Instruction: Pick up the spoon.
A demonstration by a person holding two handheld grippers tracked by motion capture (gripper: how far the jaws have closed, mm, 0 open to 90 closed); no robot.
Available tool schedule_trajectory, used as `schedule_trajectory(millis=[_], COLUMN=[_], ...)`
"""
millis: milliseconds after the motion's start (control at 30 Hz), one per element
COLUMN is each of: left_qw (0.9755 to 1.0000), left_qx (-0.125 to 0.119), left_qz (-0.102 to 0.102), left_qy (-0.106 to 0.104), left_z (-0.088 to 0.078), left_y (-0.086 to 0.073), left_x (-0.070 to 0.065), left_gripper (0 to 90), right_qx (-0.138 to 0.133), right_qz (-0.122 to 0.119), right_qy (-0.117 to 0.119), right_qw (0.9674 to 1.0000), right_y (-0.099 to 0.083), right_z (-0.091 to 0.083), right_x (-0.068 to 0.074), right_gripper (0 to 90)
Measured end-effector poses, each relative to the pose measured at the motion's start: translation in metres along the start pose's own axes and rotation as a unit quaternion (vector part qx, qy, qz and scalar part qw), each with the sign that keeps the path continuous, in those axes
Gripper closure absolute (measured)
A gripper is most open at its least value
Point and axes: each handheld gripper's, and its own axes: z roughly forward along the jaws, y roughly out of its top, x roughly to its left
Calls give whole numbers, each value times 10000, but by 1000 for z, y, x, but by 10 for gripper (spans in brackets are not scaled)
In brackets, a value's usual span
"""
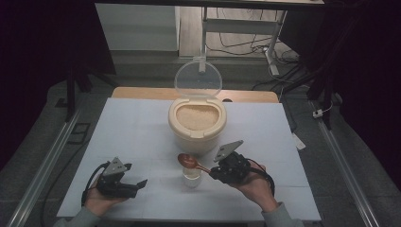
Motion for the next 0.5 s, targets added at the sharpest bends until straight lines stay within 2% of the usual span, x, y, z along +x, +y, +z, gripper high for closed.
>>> schedule_trajectory(millis=[100,267,500], left_qw=[9999,9992,9972], left_qx=[-72,-90,-108], left_qz=[98,380,692], left_qy=[-48,-124,-273], left_z=[-4,-10,-17], left_y=[4,14,36], left_x=[-3,-12,-20], left_gripper=[136,138,147], right_qx=[-18,-49,-116], right_qz=[-49,-74,-148], right_qy=[-25,-22,16], right_qw=[10000,10000,9998], right_y=[0,1,2], right_z=[-1,-2,-4], right_x=[0,1,2], right_gripper=[794,794,794])
